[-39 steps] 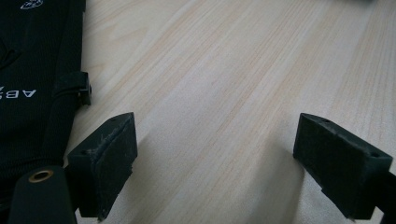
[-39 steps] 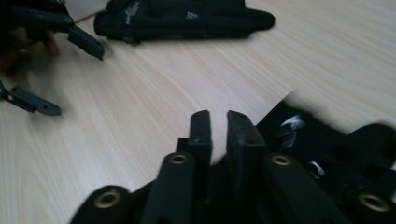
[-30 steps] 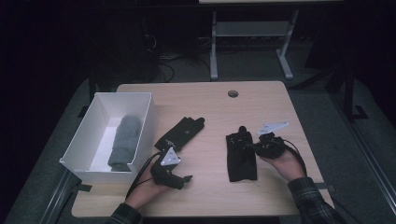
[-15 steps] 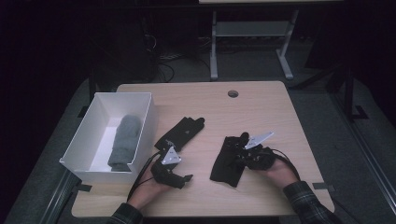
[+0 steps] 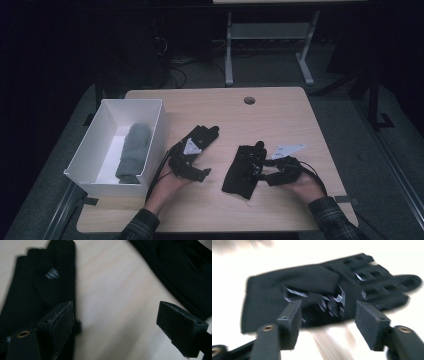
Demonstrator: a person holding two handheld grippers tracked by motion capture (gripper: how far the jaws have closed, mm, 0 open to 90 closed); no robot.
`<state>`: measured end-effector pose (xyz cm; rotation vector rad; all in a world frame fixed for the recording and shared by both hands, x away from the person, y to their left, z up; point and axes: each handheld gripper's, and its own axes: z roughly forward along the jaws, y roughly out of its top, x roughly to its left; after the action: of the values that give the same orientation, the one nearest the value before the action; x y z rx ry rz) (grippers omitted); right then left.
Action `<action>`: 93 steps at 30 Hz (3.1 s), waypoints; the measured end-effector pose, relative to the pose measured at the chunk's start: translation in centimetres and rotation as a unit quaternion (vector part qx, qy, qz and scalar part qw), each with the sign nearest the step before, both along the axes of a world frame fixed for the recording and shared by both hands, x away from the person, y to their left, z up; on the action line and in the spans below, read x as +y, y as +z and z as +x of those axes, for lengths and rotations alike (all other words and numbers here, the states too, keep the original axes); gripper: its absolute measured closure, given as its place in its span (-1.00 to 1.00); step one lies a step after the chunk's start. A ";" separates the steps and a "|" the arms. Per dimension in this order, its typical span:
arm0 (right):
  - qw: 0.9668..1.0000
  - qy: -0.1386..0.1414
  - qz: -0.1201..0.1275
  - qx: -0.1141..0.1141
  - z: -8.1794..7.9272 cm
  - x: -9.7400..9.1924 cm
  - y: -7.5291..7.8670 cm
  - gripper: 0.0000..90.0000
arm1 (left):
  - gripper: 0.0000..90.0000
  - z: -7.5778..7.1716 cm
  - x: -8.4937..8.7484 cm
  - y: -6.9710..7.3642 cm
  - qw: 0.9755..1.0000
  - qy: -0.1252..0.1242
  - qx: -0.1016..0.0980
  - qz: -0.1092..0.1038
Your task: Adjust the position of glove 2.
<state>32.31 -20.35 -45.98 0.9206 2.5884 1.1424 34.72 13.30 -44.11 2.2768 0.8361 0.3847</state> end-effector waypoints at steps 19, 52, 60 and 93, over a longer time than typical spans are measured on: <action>0.998 -0.050 -0.023 -0.013 0.1 -3.9 -1.6 -0.33 | -0.23 8.0 0.8 -0.9 0.995 0.095 0.007 0.043; 0.999 0.044 0.002 0.001 0.0 1.9 -1.2 1.00 | 0.72 5.1 0.1 2.0 0.995 0.060 0.068 -0.031; 0.998 0.064 -0.001 -0.016 0.7 4.9 -1.1 0.77 | 0.72 4.0 -1.2 2.9 0.996 0.031 0.069 -0.047; 0.998 -0.050 -0.010 -0.022 1.6 -1.2 -1.6 -0.20 | 0.45 2.4 -9.6 1.4 0.995 0.032 0.079 -0.048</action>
<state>33.90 -21.58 -47.53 0.9966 2.4859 1.0952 37.11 3.67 -42.70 2.2174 0.9879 0.1891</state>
